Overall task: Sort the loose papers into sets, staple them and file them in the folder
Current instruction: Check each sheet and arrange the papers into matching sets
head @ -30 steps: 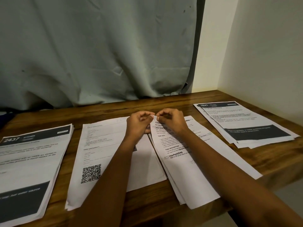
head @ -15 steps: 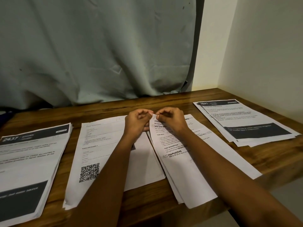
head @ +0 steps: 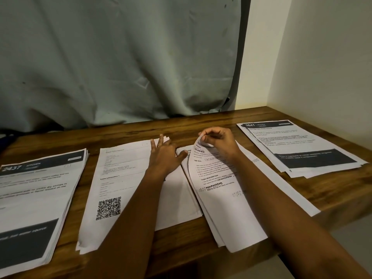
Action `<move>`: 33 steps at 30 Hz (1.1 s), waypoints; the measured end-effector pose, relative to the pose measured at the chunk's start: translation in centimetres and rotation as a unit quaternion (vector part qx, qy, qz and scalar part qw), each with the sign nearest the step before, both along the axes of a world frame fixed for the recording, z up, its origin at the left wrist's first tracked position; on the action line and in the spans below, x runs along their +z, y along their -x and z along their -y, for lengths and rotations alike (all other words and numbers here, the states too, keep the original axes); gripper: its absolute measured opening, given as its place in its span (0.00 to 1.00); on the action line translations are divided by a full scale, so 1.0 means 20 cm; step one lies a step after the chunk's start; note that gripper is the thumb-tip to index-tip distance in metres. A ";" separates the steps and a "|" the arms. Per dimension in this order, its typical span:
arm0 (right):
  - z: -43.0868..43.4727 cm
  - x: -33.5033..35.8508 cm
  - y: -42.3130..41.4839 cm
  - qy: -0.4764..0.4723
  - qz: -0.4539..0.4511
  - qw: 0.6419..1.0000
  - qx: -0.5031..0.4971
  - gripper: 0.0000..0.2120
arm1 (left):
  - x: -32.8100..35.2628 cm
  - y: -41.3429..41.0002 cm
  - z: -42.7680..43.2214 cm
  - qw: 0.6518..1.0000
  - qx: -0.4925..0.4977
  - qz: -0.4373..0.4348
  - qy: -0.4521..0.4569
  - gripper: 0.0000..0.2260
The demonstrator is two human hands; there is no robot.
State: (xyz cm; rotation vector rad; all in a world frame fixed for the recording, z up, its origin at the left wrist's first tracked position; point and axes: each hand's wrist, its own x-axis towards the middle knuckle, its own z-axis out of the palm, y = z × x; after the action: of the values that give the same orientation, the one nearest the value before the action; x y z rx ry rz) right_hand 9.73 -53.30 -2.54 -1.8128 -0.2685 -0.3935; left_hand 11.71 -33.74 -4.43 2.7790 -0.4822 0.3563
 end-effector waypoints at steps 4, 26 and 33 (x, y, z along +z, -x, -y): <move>0.00 -0.01 0.00 -0.014 -0.001 1.000 0.000 0.04 | 0.00 0.00 0.01 1.000 -0.006 0.000 0.030 0.23; -0.02 0.01 0.00 -0.009 0.015 1.000 0.005 0.05 | 0.03 0.03 0.07 0.954 0.007 0.063 0.292 0.07; -0.02 0.01 0.01 -0.034 0.029 0.999 -0.001 0.06 | 0.04 0.04 0.09 0.946 0.015 0.096 0.309 0.11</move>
State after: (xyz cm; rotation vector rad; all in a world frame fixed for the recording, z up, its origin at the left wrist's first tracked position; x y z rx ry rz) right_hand 9.57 -52.84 -2.30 -1.7373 -0.2905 -0.4508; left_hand 11.01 -35.45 -3.68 2.1514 -0.3015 0.6614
